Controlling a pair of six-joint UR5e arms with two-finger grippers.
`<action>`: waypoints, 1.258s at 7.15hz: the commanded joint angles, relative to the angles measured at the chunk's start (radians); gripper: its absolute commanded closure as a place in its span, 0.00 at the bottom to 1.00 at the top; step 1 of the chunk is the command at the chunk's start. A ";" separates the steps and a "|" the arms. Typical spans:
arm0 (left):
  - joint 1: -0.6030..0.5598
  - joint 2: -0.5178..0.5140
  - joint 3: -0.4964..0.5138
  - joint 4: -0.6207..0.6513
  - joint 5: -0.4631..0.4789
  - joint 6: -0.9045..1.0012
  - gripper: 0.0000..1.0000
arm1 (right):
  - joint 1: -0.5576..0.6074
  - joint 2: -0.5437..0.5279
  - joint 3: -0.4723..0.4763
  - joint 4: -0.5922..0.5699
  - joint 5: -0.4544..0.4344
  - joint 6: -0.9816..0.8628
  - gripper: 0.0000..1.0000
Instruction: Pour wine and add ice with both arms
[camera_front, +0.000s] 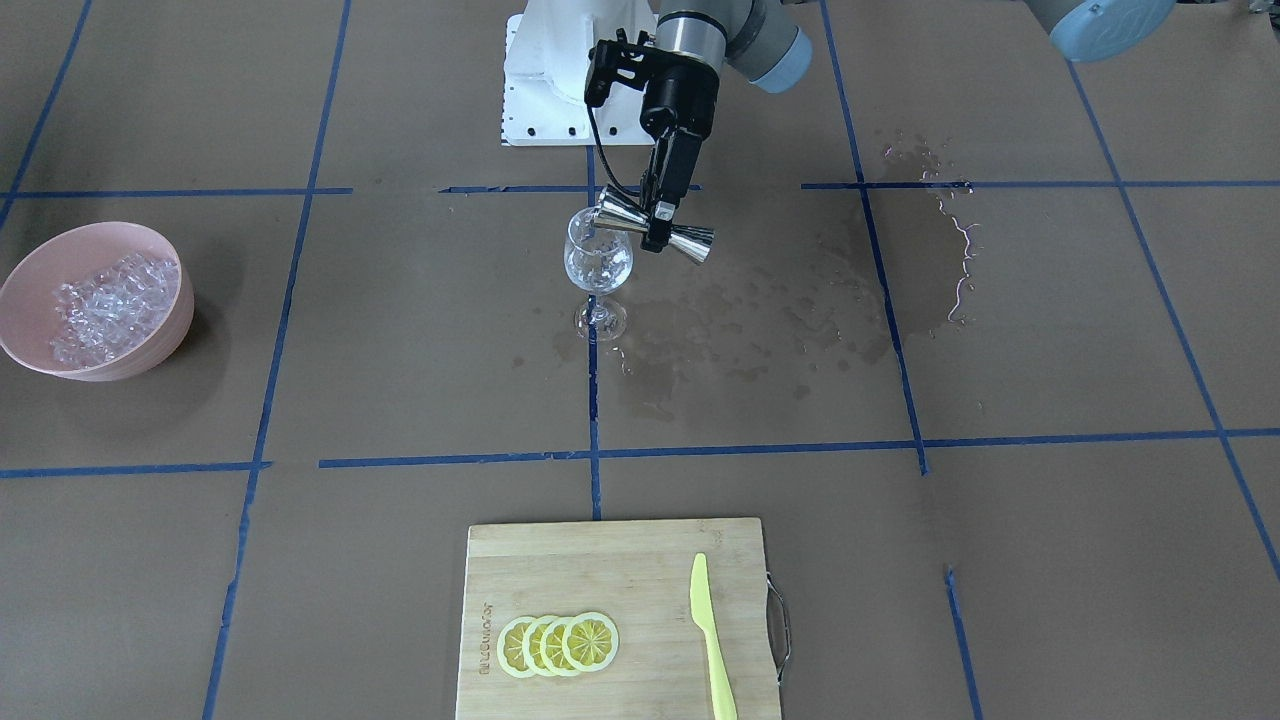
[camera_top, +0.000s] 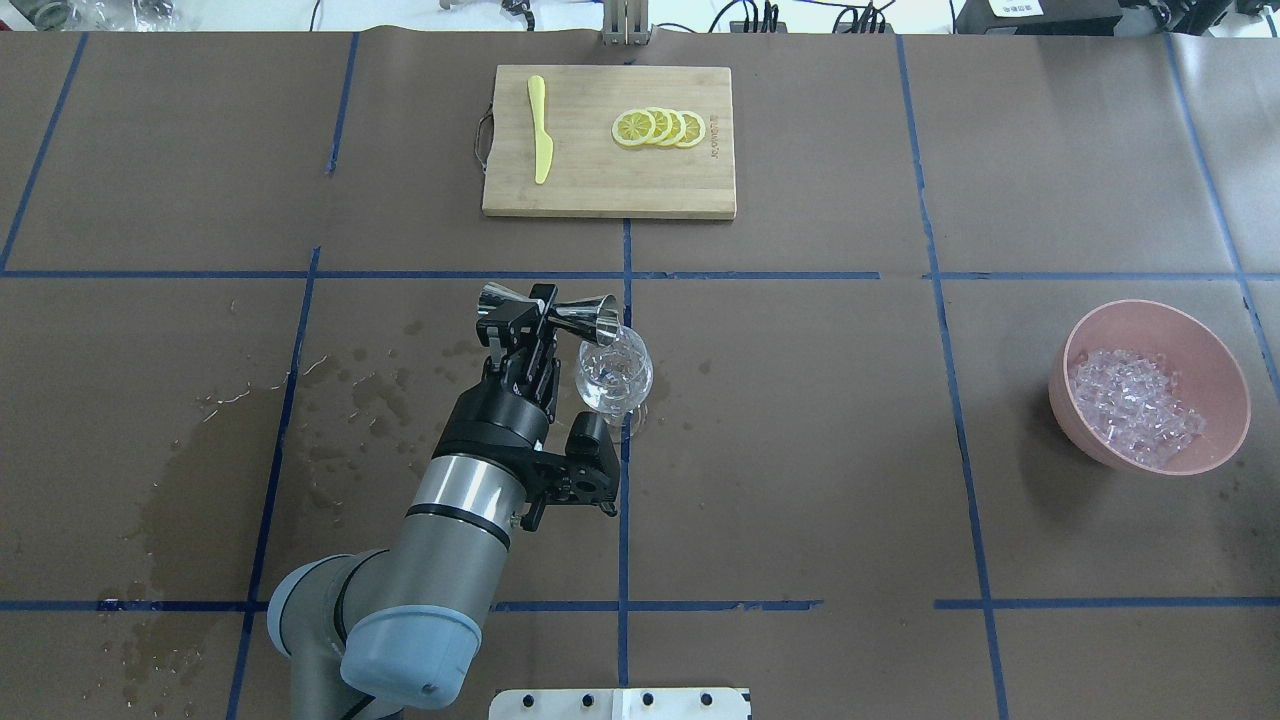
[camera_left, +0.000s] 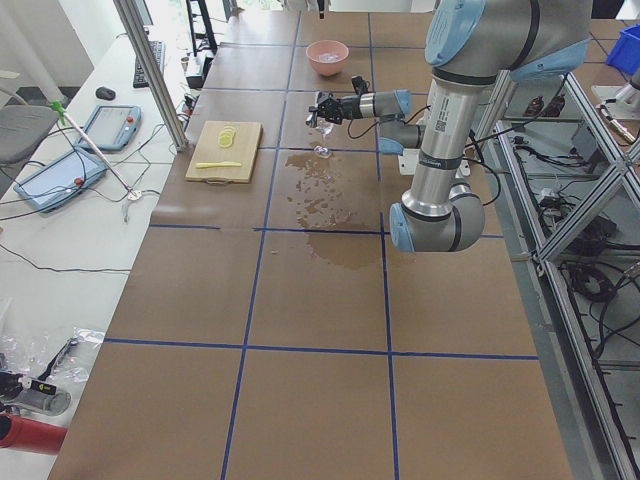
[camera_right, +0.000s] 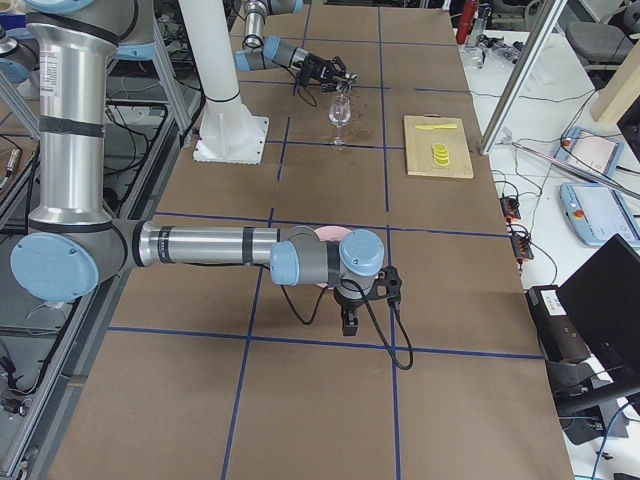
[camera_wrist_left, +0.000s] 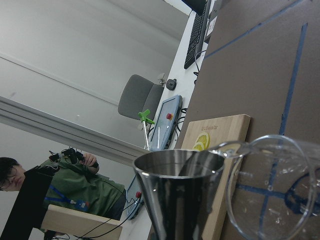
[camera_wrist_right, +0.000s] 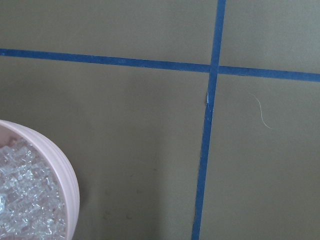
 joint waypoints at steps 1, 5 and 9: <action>-0.011 0.004 -0.029 0.005 0.002 0.227 1.00 | 0.000 0.000 0.000 0.000 0.000 0.000 0.00; -0.009 0.007 -0.040 0.080 -0.003 0.300 1.00 | 0.000 0.000 -0.002 0.000 0.000 0.000 0.00; -0.004 0.068 -0.071 -0.031 -0.003 0.000 1.00 | 0.000 0.000 -0.003 0.000 -0.001 0.000 0.00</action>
